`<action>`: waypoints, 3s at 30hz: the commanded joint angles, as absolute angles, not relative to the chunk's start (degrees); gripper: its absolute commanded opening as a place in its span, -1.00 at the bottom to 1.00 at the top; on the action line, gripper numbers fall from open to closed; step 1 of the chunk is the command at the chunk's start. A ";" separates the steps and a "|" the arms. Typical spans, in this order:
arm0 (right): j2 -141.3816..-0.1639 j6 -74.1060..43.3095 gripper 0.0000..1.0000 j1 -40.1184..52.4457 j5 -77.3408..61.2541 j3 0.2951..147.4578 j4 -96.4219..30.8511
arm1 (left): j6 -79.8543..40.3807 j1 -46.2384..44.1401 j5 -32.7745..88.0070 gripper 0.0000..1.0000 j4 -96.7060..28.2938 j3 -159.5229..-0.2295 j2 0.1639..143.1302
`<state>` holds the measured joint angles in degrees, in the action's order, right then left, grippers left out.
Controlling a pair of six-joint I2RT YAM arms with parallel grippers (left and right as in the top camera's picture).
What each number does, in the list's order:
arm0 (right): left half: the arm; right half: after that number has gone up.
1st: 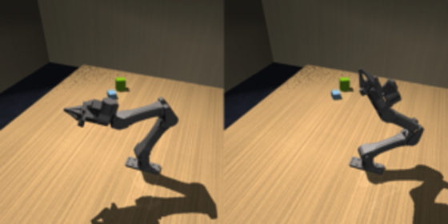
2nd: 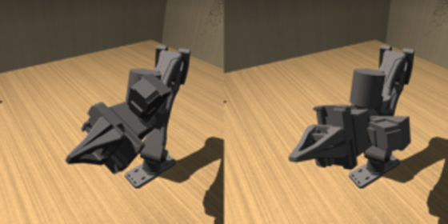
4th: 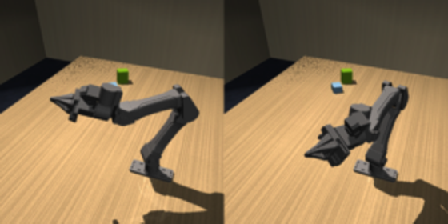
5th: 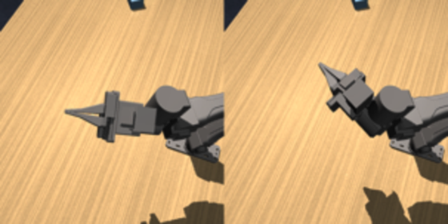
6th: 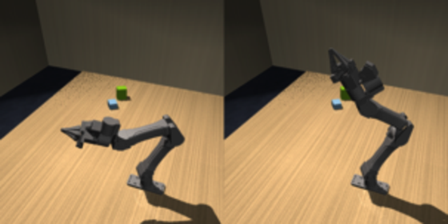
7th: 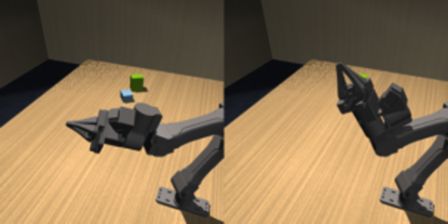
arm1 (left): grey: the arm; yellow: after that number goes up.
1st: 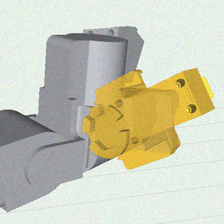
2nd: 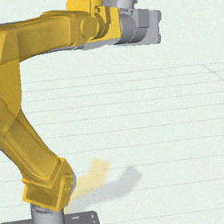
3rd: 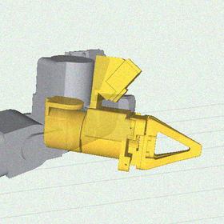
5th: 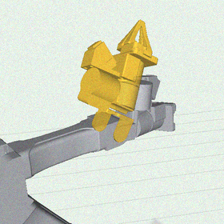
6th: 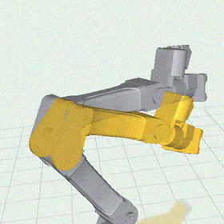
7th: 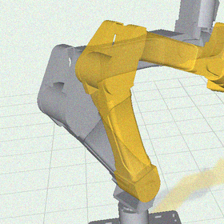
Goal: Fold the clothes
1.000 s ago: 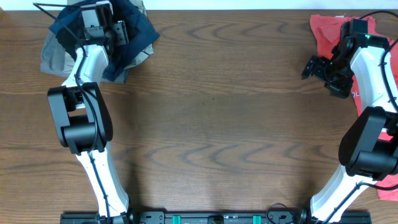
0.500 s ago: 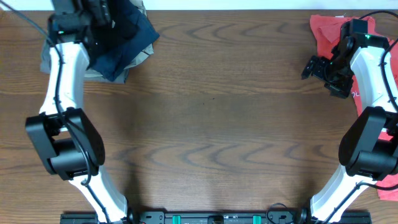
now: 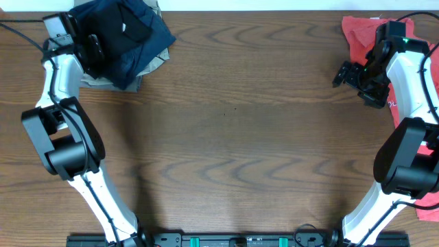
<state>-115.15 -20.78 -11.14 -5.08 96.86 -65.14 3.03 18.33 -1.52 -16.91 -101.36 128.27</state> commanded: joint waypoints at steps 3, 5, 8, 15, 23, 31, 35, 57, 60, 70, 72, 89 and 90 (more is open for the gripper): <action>-115.61 -20.29 0.98 -11.18 -4.49 97.80 -65.14 | 2.92 17.89 -2.00 0.64 -17.50 -101.38 126.32; -115.61 -20.29 0.98 -11.18 -4.49 97.80 -65.14 | 2.44 17.52 -1.98 0.65 -17.06 -101.38 124.31; -115.61 -20.29 0.99 -11.18 -4.49 97.80 -65.14 | 0.86 16.82 -1.98 0.65 -15.59 -101.38 120.68; -115.61 -20.29 0.99 -11.18 -4.49 97.80 -65.14 | -6.44 13.54 -1.89 0.65 -9.04 -101.38 116.46; -115.61 -20.29 0.99 -11.18 -4.49 97.80 -65.14 | -6.26 9.04 -1.72 0.34 -2.02 -101.36 120.36; -115.61 -20.29 0.98 -11.18 -4.49 97.80 -65.14 | -6.09 8.27 -1.54 0.55 1.41 -101.36 129.47; -115.61 -20.29 0.99 -11.18 -4.49 97.80 -65.14 | -4.58 8.27 -1.52 0.55 1.28 -101.36 133.23; -115.61 -20.29 0.99 -11.18 -4.49 97.80 -65.14 | -8.93 8.27 10.04 0.96 -34.61 -101.38 100.38; -115.61 -20.29 0.98 -11.18 -4.49 97.80 -65.14 | -8.93 8.27 14.90 0.95 -44.12 -101.36 95.50; -115.61 -20.29 0.98 -11.18 -4.49 97.80 -65.14 | -6.87 7.07 16.03 0.95 -70.52 -96.01 82.19; -115.61 -20.29 0.98 -11.18 -4.49 97.80 -65.14 | -5.32 6.17 16.03 0.96 -70.32 -91.37 78.54; -115.61 -20.29 0.99 -11.18 -4.49 97.80 -65.14 | -7.81 4.03 16.03 0.95 -67.02 -62.11 50.50; -115.61 -20.29 0.98 -11.18 -4.49 97.80 -65.14 | -7.81 4.05 16.03 0.96 -67.02 -62.11 50.48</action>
